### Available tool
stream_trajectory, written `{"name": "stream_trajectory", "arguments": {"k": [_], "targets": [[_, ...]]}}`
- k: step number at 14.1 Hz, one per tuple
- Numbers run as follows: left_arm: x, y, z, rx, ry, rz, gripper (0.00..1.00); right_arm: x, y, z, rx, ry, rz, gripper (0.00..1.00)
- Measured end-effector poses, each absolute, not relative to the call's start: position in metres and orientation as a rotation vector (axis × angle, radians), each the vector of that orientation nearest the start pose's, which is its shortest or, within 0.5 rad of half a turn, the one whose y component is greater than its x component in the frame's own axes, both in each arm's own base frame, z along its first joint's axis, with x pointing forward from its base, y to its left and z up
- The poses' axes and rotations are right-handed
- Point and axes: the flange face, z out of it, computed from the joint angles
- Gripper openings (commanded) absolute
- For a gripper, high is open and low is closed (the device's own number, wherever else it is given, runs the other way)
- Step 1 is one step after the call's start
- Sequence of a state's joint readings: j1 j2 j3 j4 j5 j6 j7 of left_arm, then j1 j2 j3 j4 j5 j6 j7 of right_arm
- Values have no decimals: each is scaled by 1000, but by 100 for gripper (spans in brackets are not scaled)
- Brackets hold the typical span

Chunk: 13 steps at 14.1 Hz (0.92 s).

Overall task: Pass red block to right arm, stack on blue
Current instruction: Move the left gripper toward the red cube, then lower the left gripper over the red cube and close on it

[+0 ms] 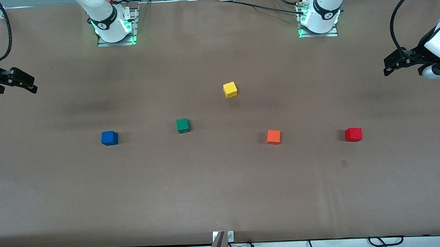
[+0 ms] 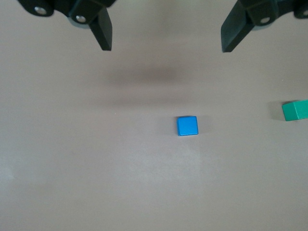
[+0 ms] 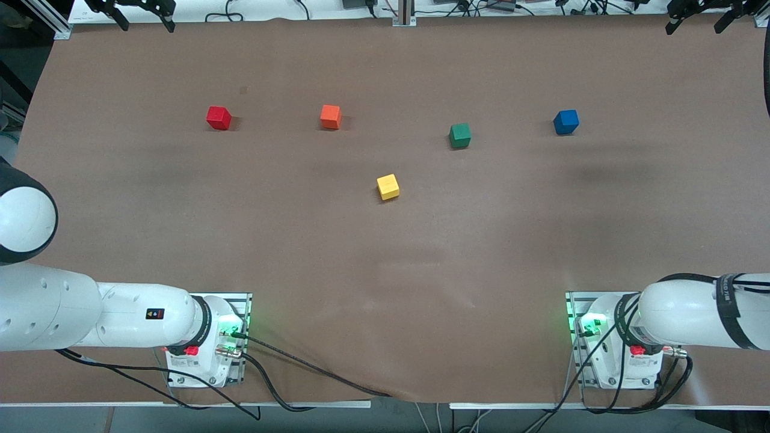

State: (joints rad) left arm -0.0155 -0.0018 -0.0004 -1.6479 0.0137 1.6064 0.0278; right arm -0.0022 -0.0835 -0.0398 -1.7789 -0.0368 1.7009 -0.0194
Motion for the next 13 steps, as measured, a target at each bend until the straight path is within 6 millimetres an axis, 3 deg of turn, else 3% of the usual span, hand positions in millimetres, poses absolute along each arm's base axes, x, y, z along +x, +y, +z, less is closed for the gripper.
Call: {"name": "stream_trajectory", "arguments": {"k": [7,13], "targets": [[586,2,554,-3124,43,169,100,535,-24,582,-3175,19,-4,100],[627,25,452,-3117,-12,293,100,534,-24,581,-3175,19,14,100]]}}
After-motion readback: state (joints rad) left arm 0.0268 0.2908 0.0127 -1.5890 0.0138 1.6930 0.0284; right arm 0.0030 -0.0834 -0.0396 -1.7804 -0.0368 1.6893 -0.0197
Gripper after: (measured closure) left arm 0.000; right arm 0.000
